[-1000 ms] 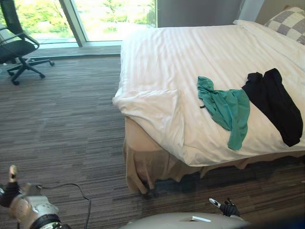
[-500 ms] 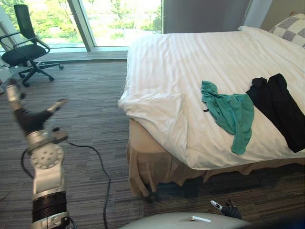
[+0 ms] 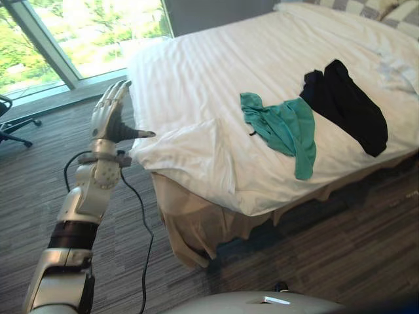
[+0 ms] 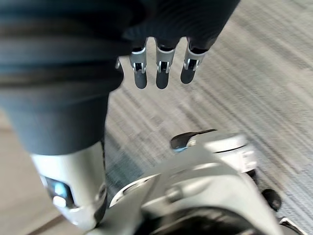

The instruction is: Tidy the bed and pick cloth on bed and put in laundry

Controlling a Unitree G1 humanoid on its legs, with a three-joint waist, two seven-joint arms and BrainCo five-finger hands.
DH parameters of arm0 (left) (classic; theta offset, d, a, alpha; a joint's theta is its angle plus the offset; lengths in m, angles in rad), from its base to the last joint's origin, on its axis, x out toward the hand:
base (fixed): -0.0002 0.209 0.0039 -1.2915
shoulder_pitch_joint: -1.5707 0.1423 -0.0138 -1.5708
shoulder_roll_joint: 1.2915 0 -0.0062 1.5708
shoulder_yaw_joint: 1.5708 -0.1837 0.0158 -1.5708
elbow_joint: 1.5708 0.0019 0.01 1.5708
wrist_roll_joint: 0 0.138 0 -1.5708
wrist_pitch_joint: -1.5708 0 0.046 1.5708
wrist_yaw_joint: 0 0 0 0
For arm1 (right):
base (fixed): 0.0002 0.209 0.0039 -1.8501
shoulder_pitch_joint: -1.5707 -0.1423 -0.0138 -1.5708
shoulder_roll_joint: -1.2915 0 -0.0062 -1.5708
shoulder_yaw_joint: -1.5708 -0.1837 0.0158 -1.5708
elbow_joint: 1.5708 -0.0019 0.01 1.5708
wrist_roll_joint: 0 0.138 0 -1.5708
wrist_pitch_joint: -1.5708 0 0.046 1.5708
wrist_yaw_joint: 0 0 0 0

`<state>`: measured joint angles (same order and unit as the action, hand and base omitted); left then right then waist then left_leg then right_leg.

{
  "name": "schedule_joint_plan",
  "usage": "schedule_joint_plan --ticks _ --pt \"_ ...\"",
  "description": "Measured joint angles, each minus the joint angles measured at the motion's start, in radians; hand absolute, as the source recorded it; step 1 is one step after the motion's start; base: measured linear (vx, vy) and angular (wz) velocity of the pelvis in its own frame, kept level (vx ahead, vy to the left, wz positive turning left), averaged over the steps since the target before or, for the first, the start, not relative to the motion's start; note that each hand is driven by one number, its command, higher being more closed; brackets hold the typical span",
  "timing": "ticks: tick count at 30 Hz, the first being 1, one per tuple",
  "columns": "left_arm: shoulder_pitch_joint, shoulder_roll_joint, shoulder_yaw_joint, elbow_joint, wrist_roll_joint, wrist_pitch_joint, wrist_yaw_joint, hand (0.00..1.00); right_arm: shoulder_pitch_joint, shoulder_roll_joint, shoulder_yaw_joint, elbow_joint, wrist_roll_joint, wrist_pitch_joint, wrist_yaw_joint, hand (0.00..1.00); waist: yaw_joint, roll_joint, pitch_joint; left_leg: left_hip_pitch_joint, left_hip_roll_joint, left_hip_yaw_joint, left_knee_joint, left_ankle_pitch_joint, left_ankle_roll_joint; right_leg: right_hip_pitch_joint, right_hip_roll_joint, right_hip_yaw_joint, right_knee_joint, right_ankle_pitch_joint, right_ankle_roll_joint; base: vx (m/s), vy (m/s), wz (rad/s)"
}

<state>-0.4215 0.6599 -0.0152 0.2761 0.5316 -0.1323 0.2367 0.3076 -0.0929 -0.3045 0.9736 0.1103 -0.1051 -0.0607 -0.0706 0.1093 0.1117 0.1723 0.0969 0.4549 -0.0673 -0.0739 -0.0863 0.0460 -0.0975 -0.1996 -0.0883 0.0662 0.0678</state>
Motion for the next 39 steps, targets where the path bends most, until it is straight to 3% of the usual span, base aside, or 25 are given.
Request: schedule_joint_plan --ticks 7,16,21,22,26,31,39 --pt "-0.338 0.037 -0.164 0.166 0.011 0.061 -0.044 0.00 -0.095 0.016 0.021 -0.039 0.005 0.000 -0.003 0.00 -0.035 -0.037 0.135 -0.169 0.016 0.031 0.086 0.000 0.004 -0.183 -0.002 0.050 0.058 0.027 -0.018 -0.11 -0.066 -0.19" --pt "-0.584 0.033 -0.205 0.296 -0.012 0.105 -0.117 0.00 -0.111 0.048 0.092 -0.196 0.087 -0.005 -0.013 0.00 -0.016 -0.083 0.221 -0.357 0.079 0.077 0.217 -0.033 0.005 -0.356 0.011 0.077 0.097 0.045 -0.042 -0.05 -0.079 -0.10" --pt "-0.663 -0.015 -0.217 0.417 -0.011 0.107 -0.172 0.00 -0.112 0.055 0.125 -0.260 0.155 -0.014 -0.014 0.00 -0.018 -0.097 0.248 -0.423 0.105 0.089 0.286 -0.056 0.008 -0.398 0.016 0.079 0.098 0.059 -0.045 -0.04 -0.044 -0.06" --pt "-0.662 -0.032 -0.217 0.454 -0.011 0.108 -0.211 1.00 -0.112 0.055 0.126 -0.269 0.160 -0.013 -0.012 0.00 -0.015 -0.097 0.249 -0.436 0.114 0.092 0.303 -0.066 0.007 -0.408 0.021 0.080 0.098 0.062 -0.044 -0.04 -0.039 -0.12" --pt "-0.659 -0.087 -0.215 0.510 -0.013 0.118 -0.299 1.00 -0.111 0.051 0.127 -0.271 0.182 -0.012 -0.010 0.00 0.010 -0.099 0.250 -0.456 0.132 0.110 0.333 -0.079 0.007 -0.424 0.028 0.090 0.097 0.071 -0.040 -0.02 -0.026 -0.09" --pt "-0.660 -0.093 -0.229 0.511 -0.031 0.091 -0.324 1.00 -0.111 0.045 0.148 -0.288 0.196 -0.014 0.000 0.00 0.009 -0.099 0.250 -0.467 0.141 0.104 0.342 -0.089 0.016 -0.424 0.030 0.090 0.093 0.095 -0.006 -0.01 0.000 0.01" --pt "-0.586 -0.078 -0.348 0.528 -0.031 0.055 -0.377 1.00 -0.111 0.044 0.170 -0.281 0.202 -0.021 0.019 0.00 0.025 -0.113 0.220 -0.420 0.145 0.112 0.348 -0.088 0.016 -0.364 0.035 0.091 0.053 0.123 -0.002 -0.01 -0.001 -0.02"
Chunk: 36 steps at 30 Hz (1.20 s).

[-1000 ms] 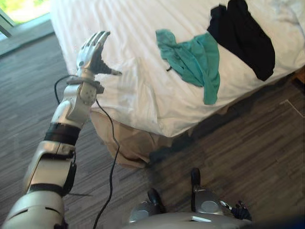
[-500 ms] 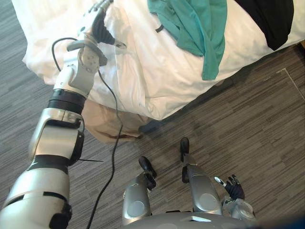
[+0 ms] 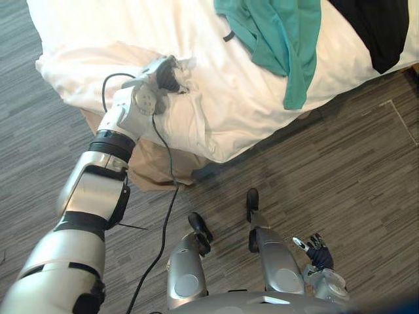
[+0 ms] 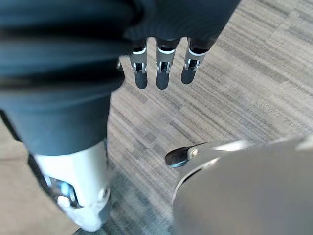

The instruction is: Tidy the bed and pick cloth on bed and put in laundry

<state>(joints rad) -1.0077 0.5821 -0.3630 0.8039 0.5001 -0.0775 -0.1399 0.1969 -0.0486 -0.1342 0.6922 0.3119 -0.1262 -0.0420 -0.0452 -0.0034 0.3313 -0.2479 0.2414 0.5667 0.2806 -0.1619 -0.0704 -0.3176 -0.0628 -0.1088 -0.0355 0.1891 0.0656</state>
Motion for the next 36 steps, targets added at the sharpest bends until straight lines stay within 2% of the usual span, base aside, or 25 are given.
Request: schedule_joint_plan --ticks 4,7,9,10,13,15,16,21,25,28,30,32,36 --pt "0.166 0.064 -0.079 -0.091 0.002 -0.030 -0.035 1.00 0.036 -0.001 -0.002 0.013 -0.004 0.000 0.002 0.00 0.003 0.009 -0.071 0.071 -0.003 0.000 -0.039 0.003 -0.006 0.072 0.005 -0.006 -0.023 -0.001 -0.002 0.02 -0.009 0.02" --pt "0.374 0.109 -0.064 -0.185 0.000 -0.065 -0.025 1.00 0.072 -0.004 -0.015 0.046 -0.033 0.000 0.000 0.00 0.010 0.013 -0.120 0.129 -0.017 -0.006 -0.077 0.013 -0.019 0.125 0.002 -0.019 -0.030 -0.027 -0.028 0.04 -0.012 0.11" --pt "0.524 0.129 -0.029 -0.216 -0.004 -0.074 -0.019 1.00 0.097 -0.012 -0.019 0.081 -0.073 0.002 0.000 0.00 0.020 0.016 -0.145 0.182 -0.032 -0.005 -0.111 0.024 -0.027 0.165 -0.002 -0.029 -0.029 -0.058 -0.032 0.05 -0.016 0.13" --pt "0.627 0.131 0.027 -0.233 -0.010 -0.082 -0.009 0.00 0.110 -0.017 -0.026 0.108 -0.097 0.009 0.000 0.00 0.023 0.026 -0.160 0.207 -0.041 -0.016 -0.140 0.036 -0.030 0.189 -0.005 -0.044 -0.027 -0.068 -0.035 0.02 -0.022 0.27" --pt "0.811 0.130 0.171 -0.244 -0.039 -0.087 0.013 0.00 0.124 -0.034 -0.024 0.166 -0.135 0.023 0.000 0.00 0.035 0.040 -0.203 0.253 -0.061 -0.041 -0.213 0.068 -0.033 0.224 -0.010 -0.076 -0.022 -0.093 -0.033 0.02 -0.019 0.33" --pt "0.899 0.124 0.260 -0.243 -0.054 -0.086 0.038 0.00 0.123 -0.040 -0.023 0.191 -0.143 0.027 0.001 0.00 0.039 0.040 -0.234 0.269 -0.071 -0.061 -0.255 0.087 -0.038 0.237 -0.012 -0.100 -0.021 -0.108 -0.026 0.01 -0.019 0.39" --pt "0.943 0.103 0.326 -0.240 -0.059 -0.084 0.060 0.00 0.120 -0.041 -0.023 0.208 -0.152 0.032 0.001 0.00 0.042 0.036 -0.248 0.285 -0.077 -0.084 -0.285 0.106 -0.037 0.256 -0.013 -0.125 -0.022 -0.115 -0.026 0.01 -0.006 0.45" --pt "1.025 0.015 0.486 -0.189 -0.096 -0.078 0.131 0.00 0.113 -0.038 -0.017 0.239 -0.179 0.035 0.000 0.00 0.062 0.015 -0.279 0.314 -0.092 -0.132 -0.342 0.140 -0.033 0.292 -0.019 -0.176 -0.029 -0.127 -0.019 0.03 -0.001 0.34" --pt "1.066 -0.047 0.656 -0.111 -0.156 -0.040 0.191 0.00 0.113 -0.030 -0.012 0.249 -0.179 0.039 -0.001 0.00 0.072 0.004 -0.310 0.319 -0.106 -0.171 -0.371 0.156 -0.029 0.310 -0.030 -0.217 -0.037 -0.132 -0.015 0.05 0.011 0.31" --pt "1.073 -0.137 0.759 -0.089 -0.240 -0.037 0.234 0.00 0.111 -0.028 -0.012 0.249 -0.178 0.039 -0.005 0.00 0.093 -0.002 -0.315 0.323 -0.124 -0.219 -0.376 0.157 -0.026 0.344 -0.049 -0.264 -0.040 -0.143 0.001 0.05 0.036 0.52" --pt "1.088 -0.191 0.795 -0.055 -0.303 -0.035 0.250 0.00 0.109 -0.027 -0.012 0.249 -0.177 0.039 -0.011 0.00 0.094 -0.006 -0.323 0.321 -0.134 -0.252 -0.376 0.159 -0.024 0.360 -0.060 -0.297 -0.042 -0.148 0.006 0.04 0.032 0.52" --pt "1.126 -0.278 0.840 -0.014 -0.381 -0.034 0.259 0.00 0.100 -0.010 -0.024 0.250 -0.168 0.039 -0.020 0.00 0.098 -0.012 -0.335 0.318 -0.141 -0.275 -0.377 0.160 -0.022 0.369 -0.068 -0.323 -0.042 -0.152 0.011 0.04 0.022 0.34" --pt "1.178 -0.424 0.843 0.038 -0.497 -0.033 0.254 0.00 0.069 0.010 -0.056 0.246 -0.066 0.034 -0.034 0.00 0.104 -0.015 -0.337 0.327 -0.147 -0.288 -0.378 0.161 -0.021 0.385 -0.076 -0.338 -0.039 -0.156 0.015 -0.01 0.011 0.14"
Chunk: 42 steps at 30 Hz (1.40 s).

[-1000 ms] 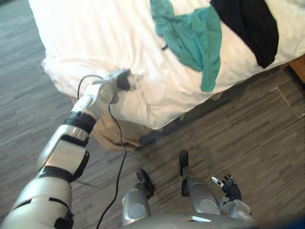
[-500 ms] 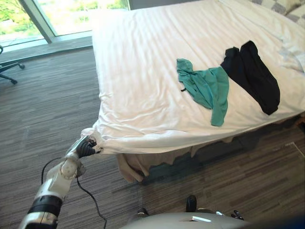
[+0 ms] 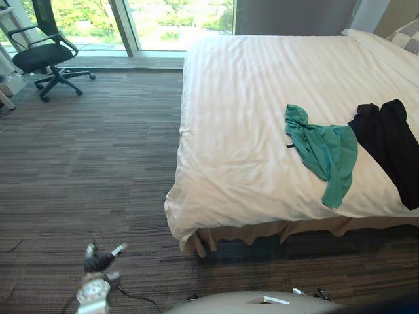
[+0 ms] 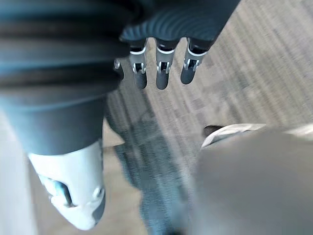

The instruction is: Tidy the bed and pick cloth on bed and put in laundry

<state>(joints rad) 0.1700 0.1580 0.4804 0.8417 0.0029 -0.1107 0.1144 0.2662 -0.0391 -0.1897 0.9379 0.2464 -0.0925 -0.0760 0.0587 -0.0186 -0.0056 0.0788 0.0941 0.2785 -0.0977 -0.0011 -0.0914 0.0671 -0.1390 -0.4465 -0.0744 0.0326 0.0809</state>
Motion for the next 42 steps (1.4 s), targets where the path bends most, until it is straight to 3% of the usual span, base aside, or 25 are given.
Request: schedule_joint_plan --ticks 2,7,14,22,23,27,35,38,42 --pt "0.024 -0.088 -0.008 0.009 -0.058 0.000 -0.007 0.00 -0.002 0.016 -0.015 0.000 0.050 -0.003 -0.003 0.00 0.001 0.003 -0.003 0.010 -0.002 -0.009 -0.004 -0.002 0.004 0.012 -0.003 -0.006 0.007 -0.009 0.004 -0.06 0.001 0.10" --pt "0.035 -0.168 -0.002 0.038 -0.155 -0.008 -0.031 0.00 -0.002 0.038 -0.129 0.003 0.175 -0.003 -0.009 0.00 -0.001 0.013 -0.012 0.011 -0.001 0.003 -0.005 -0.010 0.009 0.011 -0.002 0.003 0.012 -0.019 0.000 -0.03 0.002 -0.04" --pt "0.039 -0.193 0.045 0.056 -0.208 -0.008 -0.044 0.00 -0.045 0.015 -0.308 -0.013 0.246 -0.003 -0.039 0.00 -0.011 0.003 -0.011 0.041 0.007 0.064 -0.005 -0.029 0.004 0.006 0.008 0.059 0.012 -0.016 0.004 0.03 0.002 -0.26" --pt "0.012 -0.189 0.042 0.056 -0.208 -0.008 -0.046 0.00 -0.162 -0.149 -0.513 -0.254 0.285 -0.021 -0.099 0.00 -0.018 0.000 -0.011 0.049 0.006 0.096 -0.001 -0.048 0.001 -0.006 0.010 0.091 0.011 -0.018 0.001 0.05 -0.005 -0.12" --pt "0.013 -0.186 0.030 0.055 -0.208 -0.008 -0.047 0.00 -0.178 -0.180 -0.514 -0.318 0.285 -0.026 -0.112 1.00 -0.020 0.000 -0.011 0.049 0.005 0.095 0.001 -0.048 0.001 -0.006 0.009 0.090 0.011 -0.018 0.000 0.04 -0.010 0.00" --pt "0.020 -0.177 -0.033 0.054 -0.208 -0.011 -0.050 0.00 -0.254 -0.237 -0.502 -0.511 0.278 -0.060 -0.156 1.00 -0.039 -0.005 -0.007 0.050 0.004 0.089 0.001 -0.048 0.001 -0.005 0.007 0.085 0.011 -0.018 0.000 0.02 -0.019 0.06" --pt "0.046 -0.140 -0.247 0.055 -0.228 -0.026 -0.086 0.00 -0.405 -0.298 -0.225 -0.699 0.108 -0.123 -0.192 1.00 -0.041 -0.024 0.011 0.021 -0.016 0.036 0.001 -0.043 0.009 -0.017 0.004 0.072 0.012 -0.016 0.003 -0.04 -0.022 0.11" --pt "0.042 -0.134 -0.260 0.054 -0.228 -0.033 -0.096 0.00 -0.458 -0.300 -0.086 -0.769 0.032 -0.134 -0.151 1.00 -0.041 -0.019 0.032 0.008 -0.024 0.023 0.006 -0.038 0.017 -0.024 -0.004 0.068 0.013 -0.011 0.010 -0.03 -0.015 0.09" --pt "0.041 -0.103 -0.278 0.054 -0.268 -0.034 -0.108 0.00 -0.519 -0.284 0.141 -0.838 -0.031 -0.145 -0.079 1.00 -0.009 -0.022 0.052 0.001 -0.025 -0.010 0.016 -0.039 0.019 -0.015 -0.006 0.048 0.013 -0.010 0.010 -0.02 -0.028 0.14"
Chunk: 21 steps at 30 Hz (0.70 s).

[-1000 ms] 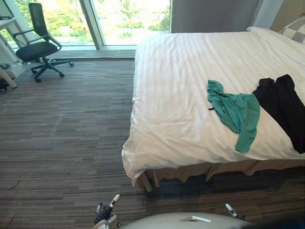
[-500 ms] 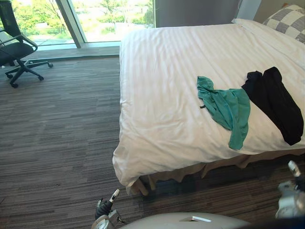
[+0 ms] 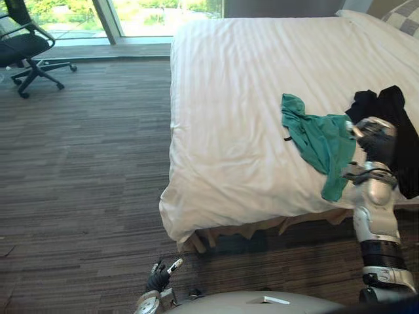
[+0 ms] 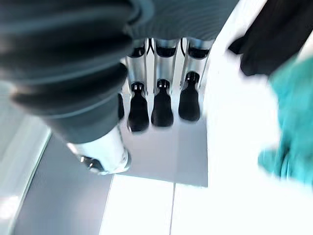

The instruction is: Tidy the bed and pick cloth on bed and put in laundry

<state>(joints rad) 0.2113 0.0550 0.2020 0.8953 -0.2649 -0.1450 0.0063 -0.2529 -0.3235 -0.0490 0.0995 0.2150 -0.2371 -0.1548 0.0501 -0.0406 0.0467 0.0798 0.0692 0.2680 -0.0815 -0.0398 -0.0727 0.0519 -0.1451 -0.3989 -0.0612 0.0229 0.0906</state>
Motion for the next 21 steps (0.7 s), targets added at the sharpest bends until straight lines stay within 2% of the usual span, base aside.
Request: schedule_joint_plan --ticks 5,8,11,15,17,21 --pt "-0.005 0.002 0.003 0.000 -0.001 -0.018 0.000 0.00 -0.109 0.101 0.223 0.002 0.010 -0.012 0.069 1.00 0.023 -0.007 0.034 -0.029 0.000 -0.039 0.032 -0.004 0.007 0.007 -0.005 -0.034 0.000 0.000 0.000 -0.05 -0.031 0.22" --pt "-0.026 0.004 0.004 -0.001 -0.023 -0.023 0.003 0.00 -0.210 0.155 0.380 0.035 0.059 -0.023 0.114 1.00 0.058 -0.011 0.071 -0.064 0.000 -0.078 0.065 -0.006 0.010 0.010 -0.007 -0.063 0.000 0.001 -0.001 -0.07 -0.027 0.32" --pt "-0.053 0.003 0.004 -0.008 -0.044 -0.039 0.012 0.00 -0.303 0.214 0.459 0.094 0.081 -0.026 0.128 1.00 0.083 -0.013 0.128 -0.114 -0.001 -0.137 0.103 -0.005 0.012 0.009 -0.007 -0.115 0.001 0.001 -0.003 -0.09 -0.034 0.53" --pt "-0.081 0.005 0.003 -0.010 -0.072 -0.046 0.028 0.00 -0.408 0.290 0.501 0.175 0.094 -0.027 0.130 1.00 0.129 -0.012 0.193 -0.193 0.000 -0.179 0.138 0.005 0.014 -0.036 -0.008 -0.149 0.018 0.001 -0.008 -0.09 -0.010 0.34" --pt "-0.096 0.012 0.002 -0.013 -0.088 -0.052 0.039 0.00 -0.481 0.317 0.504 0.215 0.097 -0.027 0.125 1.00 0.151 -0.014 0.250 -0.236 -0.002 -0.205 0.140 0.024 0.016 -0.070 -0.011 -0.172 0.035 0.000 -0.013 -0.07 0.008 0.27" --pt "-0.121 0.012 -0.003 -0.055 -0.118 -0.062 0.043 0.00 -0.579 0.323 0.496 0.274 0.120 -0.027 0.109 1.00 0.183 -0.019 0.321 -0.314 -0.004 -0.250 0.142 0.051 0.015 -0.124 -0.009 -0.214 0.040 0.007 -0.023 -0.05 0.015 0.31"
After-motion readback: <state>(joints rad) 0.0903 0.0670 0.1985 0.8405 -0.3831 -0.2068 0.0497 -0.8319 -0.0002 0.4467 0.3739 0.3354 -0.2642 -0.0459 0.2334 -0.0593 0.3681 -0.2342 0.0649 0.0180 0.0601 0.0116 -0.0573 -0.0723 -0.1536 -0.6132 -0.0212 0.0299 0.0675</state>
